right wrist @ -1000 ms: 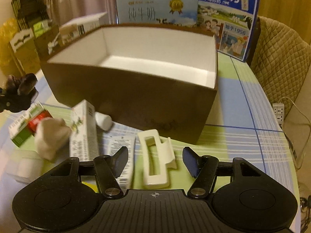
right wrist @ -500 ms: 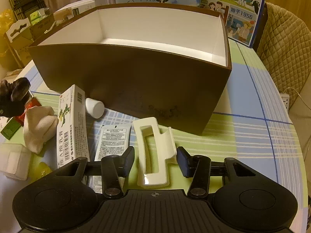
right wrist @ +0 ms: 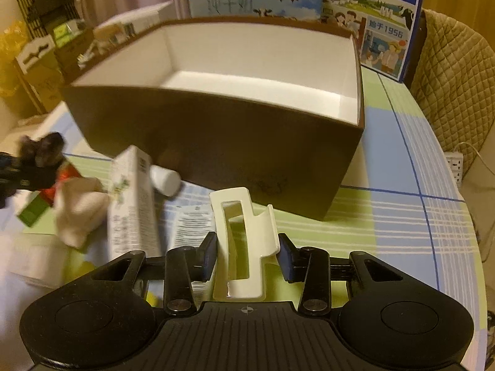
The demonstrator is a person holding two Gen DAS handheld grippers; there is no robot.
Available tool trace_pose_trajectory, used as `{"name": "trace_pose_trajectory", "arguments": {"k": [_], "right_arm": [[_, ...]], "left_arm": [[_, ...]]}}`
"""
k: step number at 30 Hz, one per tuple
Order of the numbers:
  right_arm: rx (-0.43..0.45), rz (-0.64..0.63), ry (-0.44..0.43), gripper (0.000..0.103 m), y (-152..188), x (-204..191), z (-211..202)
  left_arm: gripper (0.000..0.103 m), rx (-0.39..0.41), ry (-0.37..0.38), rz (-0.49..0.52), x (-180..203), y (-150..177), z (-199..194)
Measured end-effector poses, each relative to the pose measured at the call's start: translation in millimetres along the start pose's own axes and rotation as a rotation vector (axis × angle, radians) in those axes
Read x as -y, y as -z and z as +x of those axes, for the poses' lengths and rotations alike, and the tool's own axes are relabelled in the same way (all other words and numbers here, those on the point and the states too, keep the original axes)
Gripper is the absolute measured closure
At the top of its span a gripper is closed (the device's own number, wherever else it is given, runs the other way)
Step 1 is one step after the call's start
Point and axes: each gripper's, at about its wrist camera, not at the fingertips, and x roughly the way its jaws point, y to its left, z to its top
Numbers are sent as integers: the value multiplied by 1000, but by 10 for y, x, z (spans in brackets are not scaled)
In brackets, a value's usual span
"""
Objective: Organize objects
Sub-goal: 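Carry the scrunchie toward the box with the left gripper while the right gripper grasps the white hair clip, then lower the scrunchie into the box and open the left gripper while the right gripper drops the hair clip inside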
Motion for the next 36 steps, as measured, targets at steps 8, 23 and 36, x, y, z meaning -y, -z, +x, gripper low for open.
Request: {"name": "trace_pose_trajectory", "arguments": {"k": [8,23,36], "right_arm": [[88,-10,-86,65,-115,-208,-463],[267,95,-83,65,-864,-341,-652],[253,261,-54,65,-1259,107,-18]], "left_arm": [[86,27,-4,-9,-25,-61,-81],[86,181,31,-62,-63,-816,-233],[85,149,32,-62,-17,-1244,422]]}}
